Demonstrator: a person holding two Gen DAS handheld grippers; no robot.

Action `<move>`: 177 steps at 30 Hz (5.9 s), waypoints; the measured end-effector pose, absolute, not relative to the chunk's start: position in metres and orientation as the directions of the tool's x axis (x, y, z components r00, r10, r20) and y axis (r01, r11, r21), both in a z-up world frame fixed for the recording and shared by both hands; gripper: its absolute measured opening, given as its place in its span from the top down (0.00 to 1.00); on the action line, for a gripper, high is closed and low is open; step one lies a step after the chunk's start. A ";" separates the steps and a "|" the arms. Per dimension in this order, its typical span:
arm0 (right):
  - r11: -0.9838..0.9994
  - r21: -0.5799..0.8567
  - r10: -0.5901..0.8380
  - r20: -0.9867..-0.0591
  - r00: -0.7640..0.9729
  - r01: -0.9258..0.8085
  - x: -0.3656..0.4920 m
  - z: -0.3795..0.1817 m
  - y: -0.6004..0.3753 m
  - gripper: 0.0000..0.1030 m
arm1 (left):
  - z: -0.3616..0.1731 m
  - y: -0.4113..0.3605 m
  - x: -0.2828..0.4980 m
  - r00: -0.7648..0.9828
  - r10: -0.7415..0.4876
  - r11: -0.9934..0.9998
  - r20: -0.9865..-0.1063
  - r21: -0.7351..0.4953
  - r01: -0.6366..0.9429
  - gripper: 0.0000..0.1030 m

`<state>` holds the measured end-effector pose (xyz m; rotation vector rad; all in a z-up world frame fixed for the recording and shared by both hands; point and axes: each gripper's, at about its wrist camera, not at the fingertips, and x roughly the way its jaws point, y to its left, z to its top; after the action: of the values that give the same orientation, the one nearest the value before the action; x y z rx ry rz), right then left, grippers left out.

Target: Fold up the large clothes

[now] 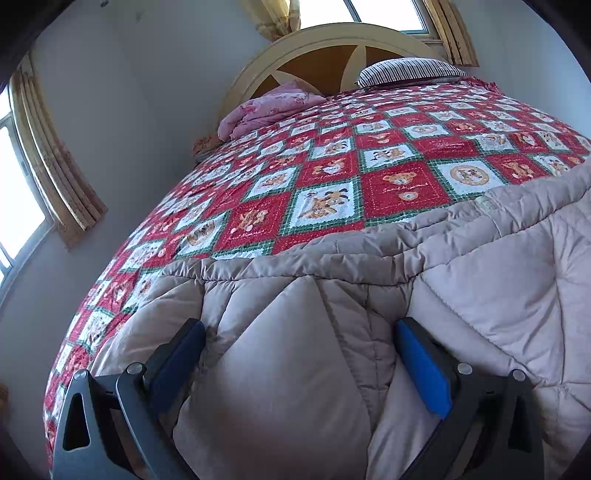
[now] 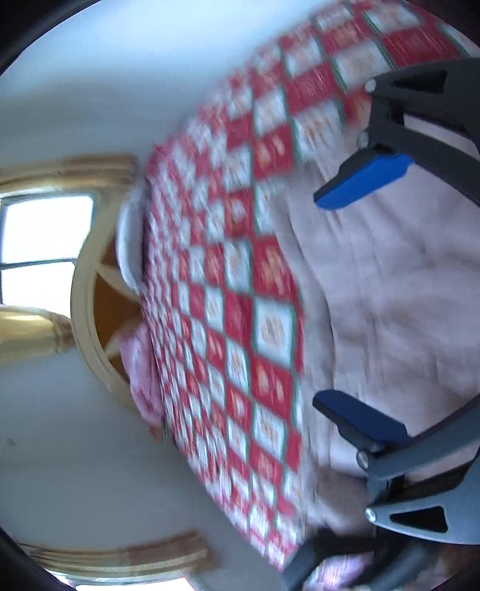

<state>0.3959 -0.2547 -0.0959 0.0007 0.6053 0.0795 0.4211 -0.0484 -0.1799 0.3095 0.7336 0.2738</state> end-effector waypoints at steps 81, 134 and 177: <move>0.984 0.110 0.176 -0.693 0.699 -0.139 0.385 -0.170 -0.178 0.00 | -0.180 0.160 0.271 0.660 -0.216 0.934 -0.719 -0.350 -0.075 0.01; 0.954 0.260 0.281 -0.608 0.743 -0.148 0.306 -0.114 -0.269 0.00 | -0.085 0.099 0.264 0.725 -0.559 0.790 -0.403 -0.526 0.317 0.81; 0.892 0.446 0.390 -0.682 0.619 -0.071 0.360 -0.082 -0.422 0.41 | -0.062 -0.244 0.147 0.776 -0.587 0.580 -0.232 0.548 0.603 0.18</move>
<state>0.3597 -0.4217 -0.0824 0.3993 0.8678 0.2736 0.1467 -0.2442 -0.0616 0.6505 0.0263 -0.6954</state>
